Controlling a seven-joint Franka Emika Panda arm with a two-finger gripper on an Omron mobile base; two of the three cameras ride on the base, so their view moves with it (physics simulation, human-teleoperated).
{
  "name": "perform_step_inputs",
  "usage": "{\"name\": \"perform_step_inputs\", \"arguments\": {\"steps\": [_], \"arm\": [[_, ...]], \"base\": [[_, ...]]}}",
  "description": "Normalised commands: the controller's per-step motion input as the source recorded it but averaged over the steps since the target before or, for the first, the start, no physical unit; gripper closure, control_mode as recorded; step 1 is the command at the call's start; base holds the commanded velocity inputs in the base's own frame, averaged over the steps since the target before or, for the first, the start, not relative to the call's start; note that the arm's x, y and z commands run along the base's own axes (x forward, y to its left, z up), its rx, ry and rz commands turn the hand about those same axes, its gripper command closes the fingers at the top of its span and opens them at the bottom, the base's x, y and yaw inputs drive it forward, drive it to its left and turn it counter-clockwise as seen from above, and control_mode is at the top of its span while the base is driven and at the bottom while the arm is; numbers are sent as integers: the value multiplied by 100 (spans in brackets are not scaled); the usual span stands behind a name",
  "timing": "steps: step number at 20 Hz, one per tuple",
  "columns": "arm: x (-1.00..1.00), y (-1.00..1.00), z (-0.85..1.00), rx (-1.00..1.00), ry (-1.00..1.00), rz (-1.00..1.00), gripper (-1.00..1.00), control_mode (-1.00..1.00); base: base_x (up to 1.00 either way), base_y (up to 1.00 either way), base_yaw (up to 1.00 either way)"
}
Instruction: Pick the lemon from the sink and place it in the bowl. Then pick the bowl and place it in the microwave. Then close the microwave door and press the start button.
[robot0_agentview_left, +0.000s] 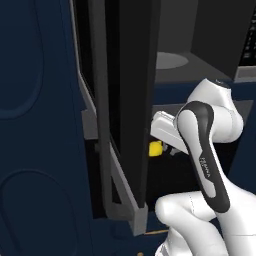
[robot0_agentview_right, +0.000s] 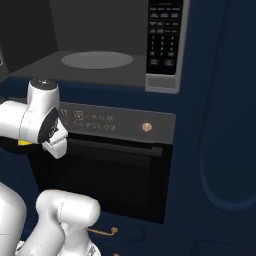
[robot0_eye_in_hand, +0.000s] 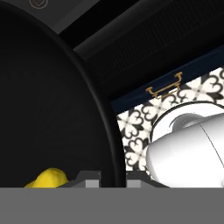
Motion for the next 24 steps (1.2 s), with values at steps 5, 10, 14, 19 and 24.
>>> {"name": "perform_step_inputs", "arguments": {"steps": [5, 10, 14, 19, 24], "arm": [[0, 0, 0, 0, 0, 0, 100, 100], [0, 0, 0, 0, 0, 0, 100, 100], [0, 0, 0, 0, 0, 0, 100, 100], [0, 0, 0, 0, 0, 0, 100, 100], [0, 0, 0, 0, 0, 0, 100, 100]], "base": [[31, 16, 0], [34, 14, 0], [34, 11, 0], [31, 4, 0], [5, 0, 0]]}}
